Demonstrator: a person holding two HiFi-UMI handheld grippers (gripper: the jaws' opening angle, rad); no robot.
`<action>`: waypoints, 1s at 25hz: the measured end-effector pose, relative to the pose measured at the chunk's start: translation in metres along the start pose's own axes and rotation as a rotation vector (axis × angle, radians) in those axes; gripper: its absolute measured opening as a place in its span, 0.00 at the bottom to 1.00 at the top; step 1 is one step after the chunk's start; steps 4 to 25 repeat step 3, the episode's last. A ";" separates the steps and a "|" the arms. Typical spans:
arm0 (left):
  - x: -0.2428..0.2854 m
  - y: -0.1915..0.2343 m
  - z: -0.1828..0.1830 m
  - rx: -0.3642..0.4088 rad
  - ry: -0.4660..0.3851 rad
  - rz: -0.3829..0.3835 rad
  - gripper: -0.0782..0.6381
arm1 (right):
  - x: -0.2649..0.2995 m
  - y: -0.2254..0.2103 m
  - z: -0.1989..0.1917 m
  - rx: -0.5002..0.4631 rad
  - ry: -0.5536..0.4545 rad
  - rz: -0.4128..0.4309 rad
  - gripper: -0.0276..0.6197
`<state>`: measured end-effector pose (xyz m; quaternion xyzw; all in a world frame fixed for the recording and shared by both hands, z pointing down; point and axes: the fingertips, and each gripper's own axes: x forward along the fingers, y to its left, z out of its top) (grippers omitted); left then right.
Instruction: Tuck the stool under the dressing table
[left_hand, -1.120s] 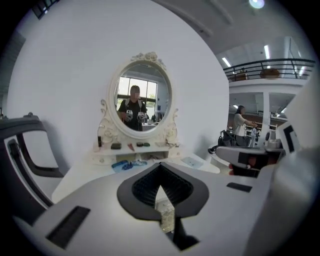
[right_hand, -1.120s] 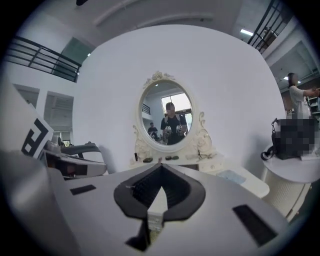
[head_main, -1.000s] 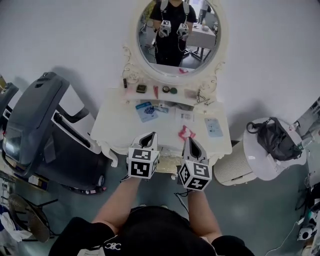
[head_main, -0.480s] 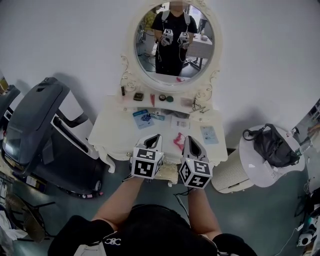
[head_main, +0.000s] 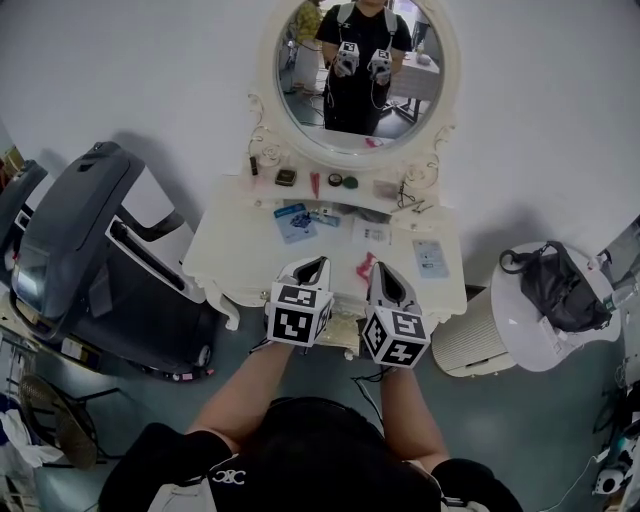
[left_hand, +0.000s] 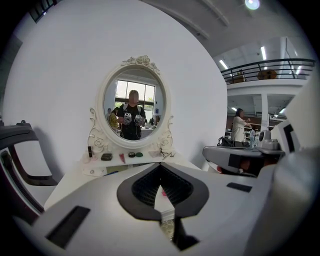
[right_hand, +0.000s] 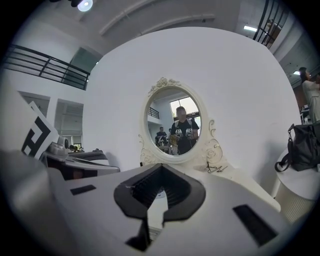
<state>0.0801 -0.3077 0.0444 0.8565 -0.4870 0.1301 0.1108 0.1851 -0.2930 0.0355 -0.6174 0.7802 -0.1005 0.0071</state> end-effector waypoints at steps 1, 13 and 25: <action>0.002 0.001 0.001 -0.002 -0.001 0.001 0.11 | 0.003 0.000 0.000 0.002 0.001 0.003 0.06; 0.006 0.004 0.004 -0.003 -0.003 0.004 0.11 | 0.009 -0.001 0.001 0.005 0.003 0.010 0.06; 0.006 0.004 0.004 -0.003 -0.003 0.004 0.11 | 0.009 -0.001 0.001 0.005 0.003 0.010 0.06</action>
